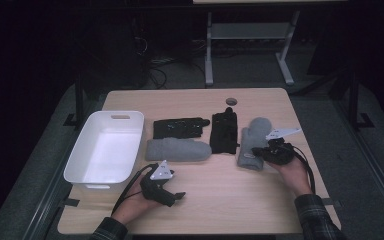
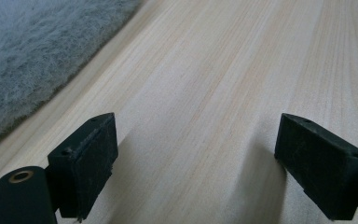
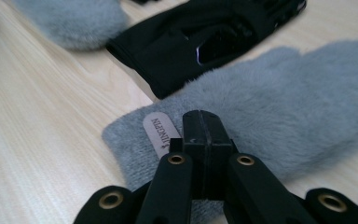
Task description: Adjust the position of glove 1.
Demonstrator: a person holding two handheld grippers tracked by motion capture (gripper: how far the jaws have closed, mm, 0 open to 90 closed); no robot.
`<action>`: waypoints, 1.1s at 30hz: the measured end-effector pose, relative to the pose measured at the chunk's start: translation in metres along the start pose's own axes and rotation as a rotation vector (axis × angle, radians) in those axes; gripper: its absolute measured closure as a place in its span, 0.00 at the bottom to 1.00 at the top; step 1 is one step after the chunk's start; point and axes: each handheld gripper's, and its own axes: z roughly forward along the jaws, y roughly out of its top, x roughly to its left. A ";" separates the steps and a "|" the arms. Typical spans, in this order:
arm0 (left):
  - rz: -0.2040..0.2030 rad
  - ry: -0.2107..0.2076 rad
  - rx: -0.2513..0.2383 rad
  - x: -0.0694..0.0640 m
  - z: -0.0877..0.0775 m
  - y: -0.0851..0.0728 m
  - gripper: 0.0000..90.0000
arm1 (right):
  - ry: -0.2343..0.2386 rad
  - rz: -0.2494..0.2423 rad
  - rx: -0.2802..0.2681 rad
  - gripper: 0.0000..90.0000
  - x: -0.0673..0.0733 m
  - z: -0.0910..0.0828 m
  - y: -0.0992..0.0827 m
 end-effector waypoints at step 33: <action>-0.006 0.000 -0.007 0.000 0.001 0.000 0.14 | 0.098 -0.050 0.044 1.00 0.054 -0.014 -0.027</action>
